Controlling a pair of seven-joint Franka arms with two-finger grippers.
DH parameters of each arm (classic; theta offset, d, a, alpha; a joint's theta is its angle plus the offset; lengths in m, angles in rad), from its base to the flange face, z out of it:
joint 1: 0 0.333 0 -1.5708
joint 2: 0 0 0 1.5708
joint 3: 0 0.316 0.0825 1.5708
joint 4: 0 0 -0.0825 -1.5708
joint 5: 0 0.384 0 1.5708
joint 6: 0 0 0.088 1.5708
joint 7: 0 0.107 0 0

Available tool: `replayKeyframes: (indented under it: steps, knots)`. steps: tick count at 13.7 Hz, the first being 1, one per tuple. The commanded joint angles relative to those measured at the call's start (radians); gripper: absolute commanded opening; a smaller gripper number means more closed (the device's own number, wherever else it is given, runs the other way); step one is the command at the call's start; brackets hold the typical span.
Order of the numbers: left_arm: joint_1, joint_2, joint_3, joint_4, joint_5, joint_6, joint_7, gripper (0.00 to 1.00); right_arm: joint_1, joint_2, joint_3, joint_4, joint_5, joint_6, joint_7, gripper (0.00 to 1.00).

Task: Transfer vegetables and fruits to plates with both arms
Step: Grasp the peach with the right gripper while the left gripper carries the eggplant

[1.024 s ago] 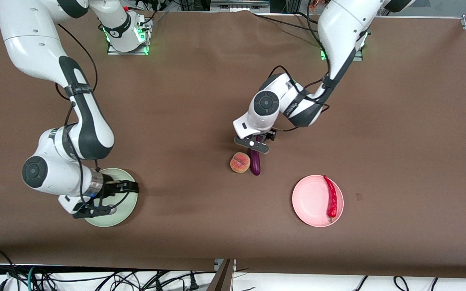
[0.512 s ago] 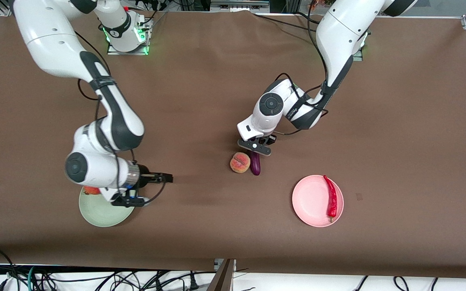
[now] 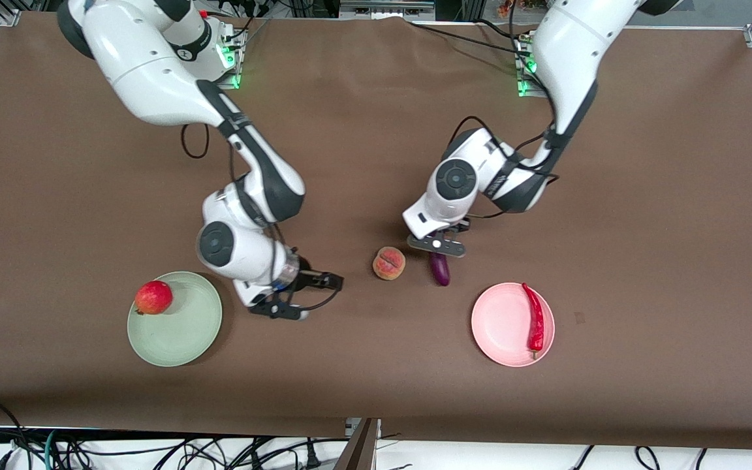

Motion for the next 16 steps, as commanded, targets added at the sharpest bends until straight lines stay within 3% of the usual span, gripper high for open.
replayKeyframes:
  steps: [1, 3, 5, 8, 12, 15, 16]
  knots:
    - [0.048, -0.079, -0.005, 0.055, 0.026, -0.148, -0.017, 0.01, 0.068, 0.020, -0.003, -0.003, 0.008, 0.102, 0.108, 1.00]
    - [0.092, -0.065, 0.014, 0.123, 0.044, -0.162, 0.007, 0.03, 0.120, 0.031, -0.008, -0.003, 0.002, 0.122, 0.150, 1.00]
    - [0.124, 0.008, 0.021, 0.207, 0.111, -0.155, 0.071, 0.06, 0.151, 0.040, -0.011, -0.001, -0.002, 0.142, 0.162, 1.00]
    - [0.146, 0.127, 0.021, 0.339, 0.116, -0.149, 0.104, 0.06, 0.189, 0.040, -0.034, -0.001, -0.054, 0.144, 0.159, 1.00]
    - [0.146, 0.214, 0.064, 0.344, 0.121, 0.047, 0.160, 0.06, 0.223, 0.052, -0.052, -0.001, -0.088, 0.145, 0.160, 1.00]
    - [0.147, 0.223, 0.066, 0.343, 0.121, 0.057, 0.171, 0.07, 0.261, 0.061, -0.080, 0.000, -0.099, 0.147, 0.162, 1.00]
    - [0.147, 0.222, 0.066, 0.341, 0.119, 0.055, 0.171, 0.17, 0.269, 0.064, -0.081, 0.000, -0.099, 0.147, 0.162, 1.00]
